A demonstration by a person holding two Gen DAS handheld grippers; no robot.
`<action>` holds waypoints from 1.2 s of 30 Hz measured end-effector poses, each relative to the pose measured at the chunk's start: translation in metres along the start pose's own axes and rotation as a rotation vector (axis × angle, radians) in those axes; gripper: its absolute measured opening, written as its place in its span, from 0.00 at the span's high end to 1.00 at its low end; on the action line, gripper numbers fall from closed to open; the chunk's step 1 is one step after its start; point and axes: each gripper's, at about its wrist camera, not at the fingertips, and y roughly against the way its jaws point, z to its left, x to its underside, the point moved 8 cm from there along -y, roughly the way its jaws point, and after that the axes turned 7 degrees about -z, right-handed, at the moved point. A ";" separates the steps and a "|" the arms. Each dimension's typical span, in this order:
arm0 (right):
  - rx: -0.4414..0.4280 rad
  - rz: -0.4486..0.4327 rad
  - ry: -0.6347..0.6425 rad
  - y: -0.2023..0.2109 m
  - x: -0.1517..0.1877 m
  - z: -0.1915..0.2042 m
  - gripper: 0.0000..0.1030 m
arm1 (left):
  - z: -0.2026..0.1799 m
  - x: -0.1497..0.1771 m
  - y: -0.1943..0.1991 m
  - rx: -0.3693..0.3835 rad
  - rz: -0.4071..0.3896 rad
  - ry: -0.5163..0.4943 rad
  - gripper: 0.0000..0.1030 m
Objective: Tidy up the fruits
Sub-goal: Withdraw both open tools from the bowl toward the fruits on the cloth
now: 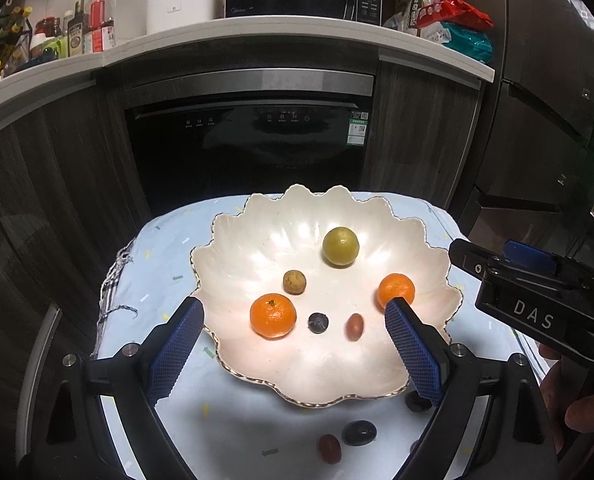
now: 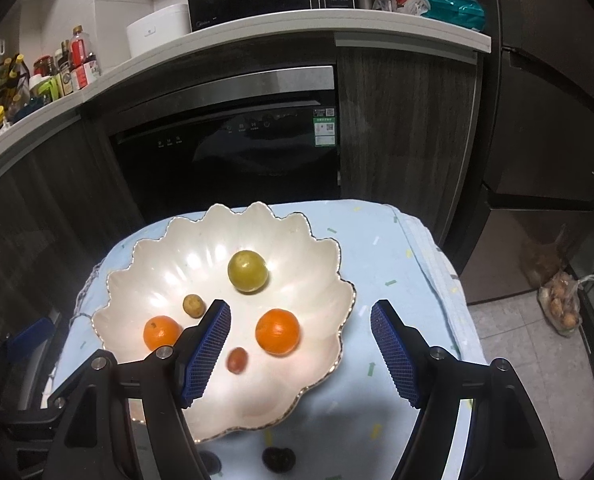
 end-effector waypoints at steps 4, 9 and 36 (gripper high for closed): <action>0.012 -0.008 0.004 0.008 0.000 -0.002 0.28 | 0.000 -0.002 0.006 0.000 -0.009 -0.002 0.10; 0.037 -0.016 0.008 0.018 0.003 -0.006 0.28 | 0.000 0.000 0.013 -0.005 -0.017 -0.007 0.10; 0.085 -0.031 0.033 0.060 0.035 -0.013 0.28 | -0.007 0.025 0.038 0.021 -0.015 -0.056 0.10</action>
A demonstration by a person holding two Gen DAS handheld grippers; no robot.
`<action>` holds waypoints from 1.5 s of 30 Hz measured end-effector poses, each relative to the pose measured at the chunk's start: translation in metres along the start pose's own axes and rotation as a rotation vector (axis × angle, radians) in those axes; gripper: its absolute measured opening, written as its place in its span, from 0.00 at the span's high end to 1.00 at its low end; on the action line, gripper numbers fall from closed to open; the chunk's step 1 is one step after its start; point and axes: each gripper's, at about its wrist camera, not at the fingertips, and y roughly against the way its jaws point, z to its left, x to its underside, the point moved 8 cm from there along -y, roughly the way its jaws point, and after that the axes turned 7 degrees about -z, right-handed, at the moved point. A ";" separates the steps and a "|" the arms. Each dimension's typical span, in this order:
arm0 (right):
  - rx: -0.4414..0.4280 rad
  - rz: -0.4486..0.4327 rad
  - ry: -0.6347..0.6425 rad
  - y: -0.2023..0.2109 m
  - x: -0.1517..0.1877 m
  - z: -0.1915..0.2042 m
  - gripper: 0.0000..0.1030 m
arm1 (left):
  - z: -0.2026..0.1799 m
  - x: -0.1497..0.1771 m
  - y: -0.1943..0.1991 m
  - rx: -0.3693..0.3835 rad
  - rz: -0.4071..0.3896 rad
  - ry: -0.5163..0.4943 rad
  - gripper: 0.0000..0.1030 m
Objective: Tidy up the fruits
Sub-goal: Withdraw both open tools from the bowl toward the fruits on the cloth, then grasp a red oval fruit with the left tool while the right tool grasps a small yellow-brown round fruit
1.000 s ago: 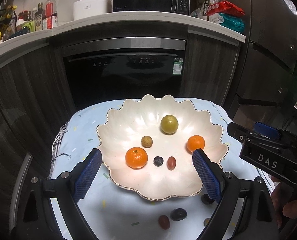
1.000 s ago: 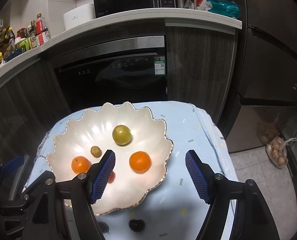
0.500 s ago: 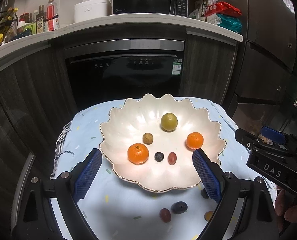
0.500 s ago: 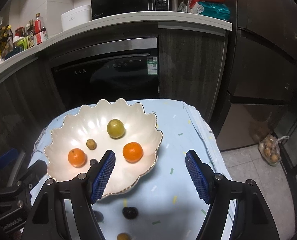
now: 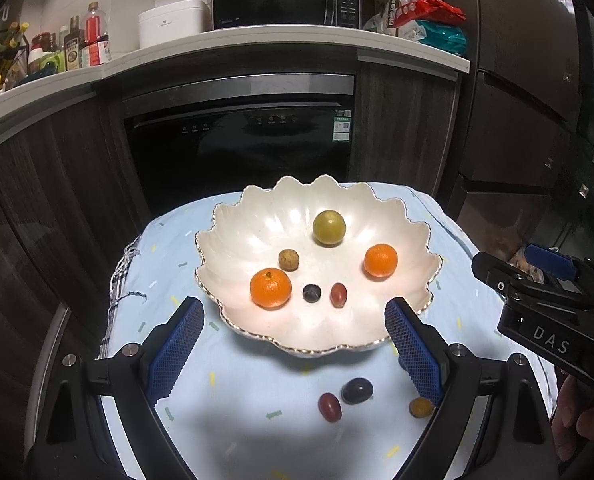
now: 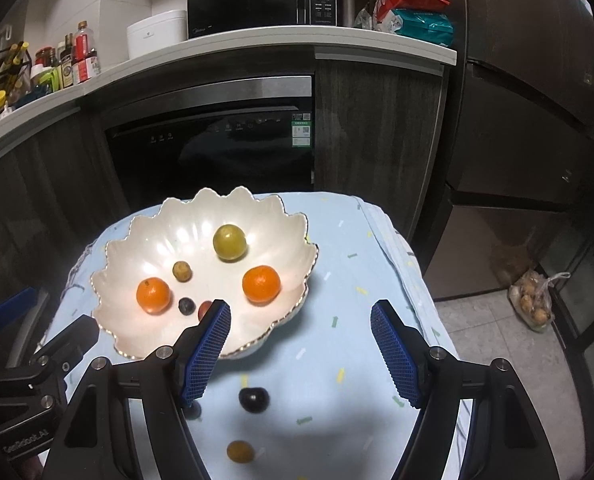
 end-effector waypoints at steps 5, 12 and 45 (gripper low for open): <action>-0.003 0.010 0.001 0.005 0.011 0.001 0.28 | -0.003 0.010 0.002 0.006 0.010 -0.013 0.10; -0.006 0.032 0.014 0.006 0.030 0.001 0.28 | -0.007 0.026 0.002 0.009 0.013 -0.044 0.10; -0.049 0.135 0.069 -0.004 0.089 0.016 0.29 | -0.024 0.088 -0.019 0.092 0.072 -0.145 0.21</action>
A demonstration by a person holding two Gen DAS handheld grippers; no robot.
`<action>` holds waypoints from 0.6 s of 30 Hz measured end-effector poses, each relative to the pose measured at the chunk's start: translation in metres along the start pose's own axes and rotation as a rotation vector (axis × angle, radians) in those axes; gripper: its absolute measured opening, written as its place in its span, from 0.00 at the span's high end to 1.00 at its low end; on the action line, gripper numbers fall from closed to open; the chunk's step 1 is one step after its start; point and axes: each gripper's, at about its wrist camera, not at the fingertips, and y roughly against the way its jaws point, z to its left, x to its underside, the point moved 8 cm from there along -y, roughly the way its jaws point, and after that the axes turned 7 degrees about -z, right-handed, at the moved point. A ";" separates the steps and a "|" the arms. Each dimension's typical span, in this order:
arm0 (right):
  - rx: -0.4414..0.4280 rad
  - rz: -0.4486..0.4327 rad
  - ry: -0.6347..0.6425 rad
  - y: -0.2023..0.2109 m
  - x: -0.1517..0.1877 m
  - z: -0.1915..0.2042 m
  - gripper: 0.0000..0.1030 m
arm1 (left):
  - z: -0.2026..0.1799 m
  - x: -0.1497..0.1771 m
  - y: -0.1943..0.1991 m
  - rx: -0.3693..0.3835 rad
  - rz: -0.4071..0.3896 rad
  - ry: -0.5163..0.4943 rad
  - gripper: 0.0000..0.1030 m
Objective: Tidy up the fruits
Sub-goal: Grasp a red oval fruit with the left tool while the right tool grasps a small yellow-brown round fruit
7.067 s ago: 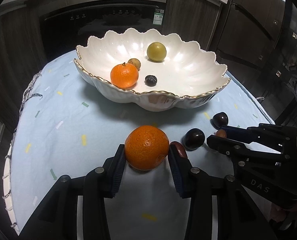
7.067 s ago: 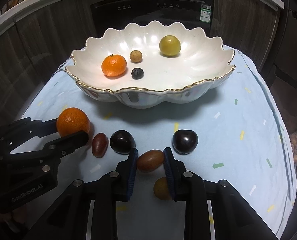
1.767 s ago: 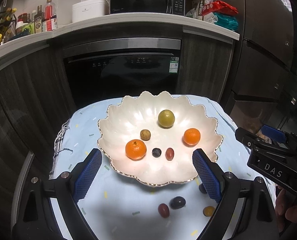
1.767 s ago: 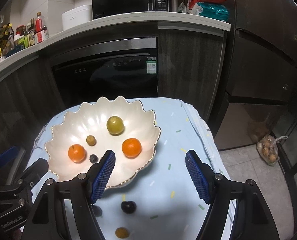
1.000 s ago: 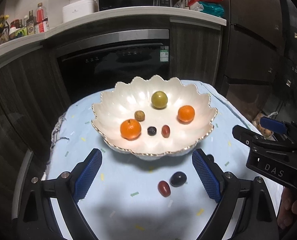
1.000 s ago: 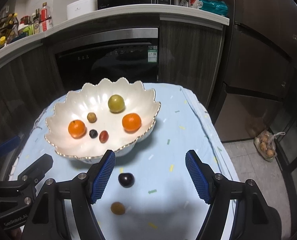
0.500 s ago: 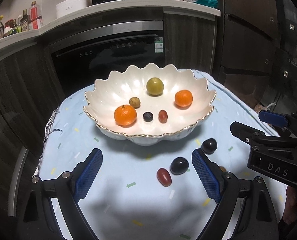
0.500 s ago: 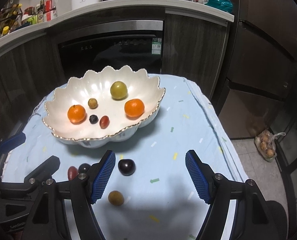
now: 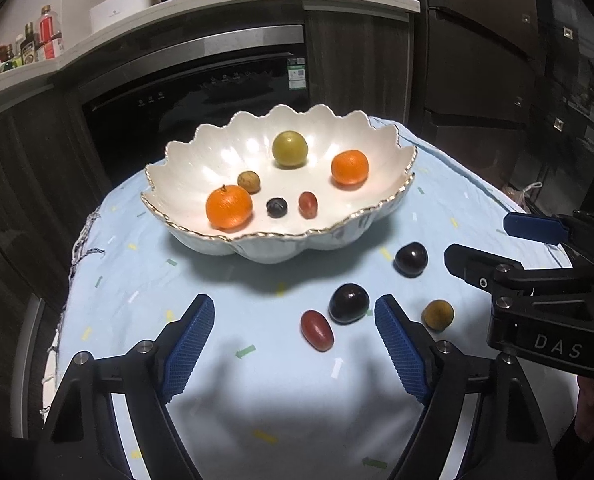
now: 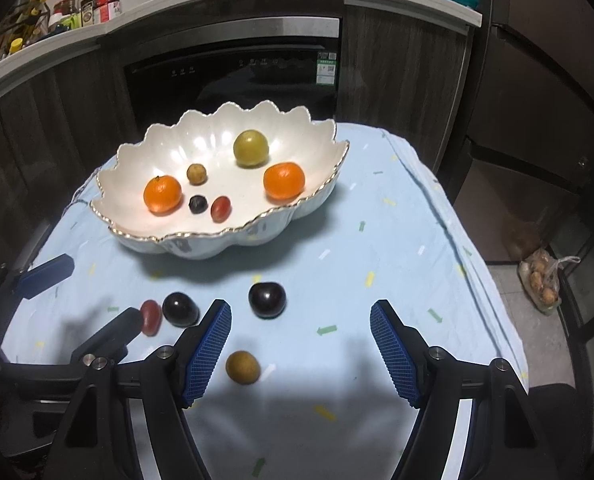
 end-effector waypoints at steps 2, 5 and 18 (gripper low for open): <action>-0.007 0.008 0.003 -0.001 0.003 0.002 0.29 | -0.002 0.003 -0.002 0.008 0.006 -0.005 0.23; -0.016 0.017 0.007 -0.002 0.006 0.005 0.30 | -0.003 0.007 -0.004 0.019 0.015 -0.008 0.29; -0.087 0.073 0.047 -0.009 0.023 0.024 0.52 | -0.010 0.021 -0.016 0.055 0.069 -0.041 0.45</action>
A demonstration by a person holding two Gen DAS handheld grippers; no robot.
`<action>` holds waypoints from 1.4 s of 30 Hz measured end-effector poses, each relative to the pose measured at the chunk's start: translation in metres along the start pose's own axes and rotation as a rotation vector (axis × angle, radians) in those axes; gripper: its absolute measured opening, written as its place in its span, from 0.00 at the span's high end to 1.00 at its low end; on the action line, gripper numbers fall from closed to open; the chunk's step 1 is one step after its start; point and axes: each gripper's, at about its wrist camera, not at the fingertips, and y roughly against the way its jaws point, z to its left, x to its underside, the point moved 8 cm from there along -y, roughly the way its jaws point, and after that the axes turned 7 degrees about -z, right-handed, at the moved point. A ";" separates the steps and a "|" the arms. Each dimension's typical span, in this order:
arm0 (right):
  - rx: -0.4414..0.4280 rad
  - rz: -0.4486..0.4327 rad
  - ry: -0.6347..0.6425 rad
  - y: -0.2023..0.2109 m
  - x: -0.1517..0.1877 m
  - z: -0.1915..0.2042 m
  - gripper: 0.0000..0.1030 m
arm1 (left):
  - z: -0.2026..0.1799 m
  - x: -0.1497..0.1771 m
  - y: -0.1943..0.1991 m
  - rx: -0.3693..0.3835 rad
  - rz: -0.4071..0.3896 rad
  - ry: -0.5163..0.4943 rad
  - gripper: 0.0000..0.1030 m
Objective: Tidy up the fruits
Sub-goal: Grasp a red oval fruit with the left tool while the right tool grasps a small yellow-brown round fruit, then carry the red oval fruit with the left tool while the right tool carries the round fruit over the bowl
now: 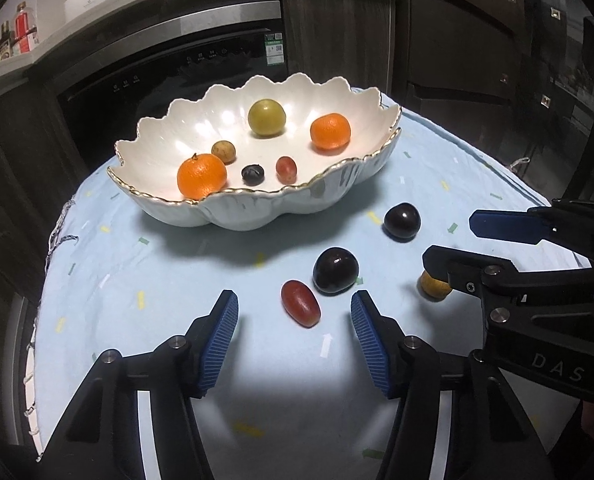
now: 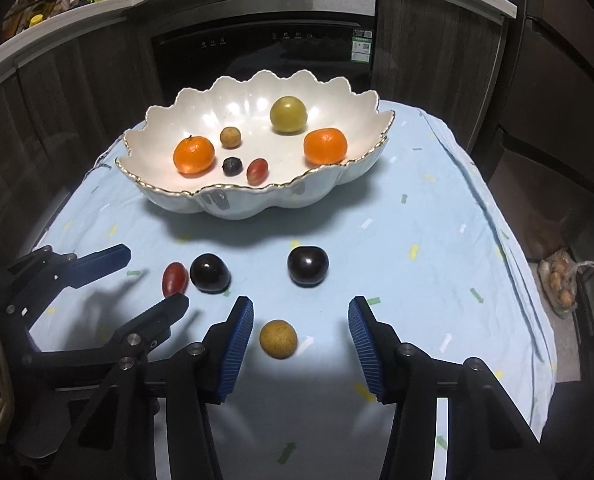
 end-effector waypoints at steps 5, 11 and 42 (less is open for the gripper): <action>-0.014 0.025 0.007 -0.005 0.005 0.003 0.56 | 0.003 0.002 -0.005 -0.002 0.020 0.001 0.52; -0.027 0.046 0.009 -0.010 0.010 0.005 0.58 | 0.005 0.006 -0.014 0.026 0.048 0.037 0.54; -0.062 0.068 -0.005 -0.016 0.013 0.006 0.77 | 0.007 0.002 -0.016 0.058 0.067 0.082 0.79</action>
